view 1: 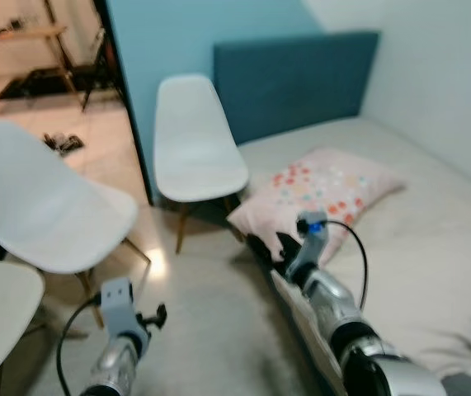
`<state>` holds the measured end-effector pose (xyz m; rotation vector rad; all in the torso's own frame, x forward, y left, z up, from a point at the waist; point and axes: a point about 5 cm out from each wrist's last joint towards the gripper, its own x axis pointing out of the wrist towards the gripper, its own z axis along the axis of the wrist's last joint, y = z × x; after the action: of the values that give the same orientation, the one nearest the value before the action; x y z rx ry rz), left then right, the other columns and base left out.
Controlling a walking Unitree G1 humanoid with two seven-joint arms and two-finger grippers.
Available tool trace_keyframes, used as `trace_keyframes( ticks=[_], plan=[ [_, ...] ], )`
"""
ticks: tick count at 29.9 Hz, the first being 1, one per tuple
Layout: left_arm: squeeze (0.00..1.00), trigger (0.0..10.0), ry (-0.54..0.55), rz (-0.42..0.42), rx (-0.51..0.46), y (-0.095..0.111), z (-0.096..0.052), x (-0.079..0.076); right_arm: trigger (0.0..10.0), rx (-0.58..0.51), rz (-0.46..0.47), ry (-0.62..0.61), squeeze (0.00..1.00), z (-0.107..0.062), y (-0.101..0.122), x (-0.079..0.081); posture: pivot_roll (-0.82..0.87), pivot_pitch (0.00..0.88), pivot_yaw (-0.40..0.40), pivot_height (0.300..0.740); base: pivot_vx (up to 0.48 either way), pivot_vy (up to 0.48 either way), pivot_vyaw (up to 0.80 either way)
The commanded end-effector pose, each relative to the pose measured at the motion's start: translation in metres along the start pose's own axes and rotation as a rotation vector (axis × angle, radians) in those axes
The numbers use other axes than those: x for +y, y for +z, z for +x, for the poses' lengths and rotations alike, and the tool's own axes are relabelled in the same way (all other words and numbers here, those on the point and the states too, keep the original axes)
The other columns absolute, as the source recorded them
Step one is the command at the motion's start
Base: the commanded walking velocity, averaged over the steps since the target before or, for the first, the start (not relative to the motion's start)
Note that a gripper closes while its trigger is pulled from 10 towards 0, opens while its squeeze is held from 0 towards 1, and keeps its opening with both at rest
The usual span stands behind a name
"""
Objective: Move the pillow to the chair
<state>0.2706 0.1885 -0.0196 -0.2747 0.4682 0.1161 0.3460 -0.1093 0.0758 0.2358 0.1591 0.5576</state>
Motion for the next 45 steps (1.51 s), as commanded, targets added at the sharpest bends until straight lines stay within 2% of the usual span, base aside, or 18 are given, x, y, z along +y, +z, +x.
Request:
trace_keyframes(
  ticks=[1,6,14,17,22,24,29,33,38,43,45],
  plan=[
    [0.0,10.0,-0.009,0.005,-0.009,0.002,0.001,-0.003,10.0,0.035,-0.035,0.043,0.0,-0.002,-0.007,0.004,0.1,0.0,0.024,0.74,0.33,0.0,0.78],
    [0.0,10.0,-0.012,0.004,-0.009,0.002,0.001,-0.003,10.0,0.036,-0.024,0.06,0.0,-0.002,-0.009,0.007,0.1,0.0,0.025,0.74,0.328,0.0,0.78],
    [0.0,10.0,-0.046,0.01,-0.036,0.008,0.003,-0.01,10.0,0.028,-0.029,-0.005,0.0,0.002,-0.006,0.006,0.1,0.0,0.027,0.74,0.33,0.0,0.0],
    [0.0,10.0,-0.068,0.019,-0.052,0.012,0.005,-0.015,10.0,0.015,-0.003,-0.027,0.0,0.003,-0.003,0.004,0.1,0.0,0.026,0.74,0.328,0.0,0.0],
    [0.0,10.0,-0.091,0.029,-0.059,0.014,0.006,-0.018,10.0,-0.02,0.048,-0.074,0.0,0.002,0.004,-0.004,0.1,0.0,0.028,0.74,0.324,0.0,-0.77],
    [0.0,10.0,-0.104,0.033,-0.051,0.012,0.006,-0.021,10.0,-0.076,0.107,-0.154,0.0,-0.001,0.015,-0.017,0.1,0.0,0.029,0.74,0.309,0.0,-0.77],
    [0.0,10.0,-0.105,0.034,-0.045,0.01,0.005,-0.02,10.0,-0.103,0.139,-0.192,0.0,-0.003,0.02,-0.024,0.1,0.0,0.03,0.74,0.309,0.0,-0.78],
    [0.0,10.0,-0.101,0.032,-0.025,0.005,0.003,-0.018,10.0,-0.149,0.168,-0.241,0.0,-0.006,0.032,-0.036,0.09,0.0,0.029,0.74,0.306,0.0,-0.78],
    [0.0,10.0,-0.1,0.035,-0.019,0.004,0.003,-0.017,10.0,-0.159,0.175,-0.243,0.0,-0.006,0.036,-0.037,0.09,0.0,0.027,0.74,0.306,0.0,-0.78],
    [0.0,10.0,-0.092,0.04,-0.005,0.001,0.002,-0.014,10.0,-0.165,0.164,-0.242,0.0,-0.005,0.038,-0.036,0.09,0.0,0.028,0.74,0.304,0.0,0.0],
    [0.0,10.0,-0.069,0.046,0.02,-0.005,-0.001,-0.008,10.0,-0.148,0.159,-0.234,0.0,-0.004,0.035,-0.034,0.09,0.0,0.027,0.74,0.298,0.0,0.0]
  ],
)
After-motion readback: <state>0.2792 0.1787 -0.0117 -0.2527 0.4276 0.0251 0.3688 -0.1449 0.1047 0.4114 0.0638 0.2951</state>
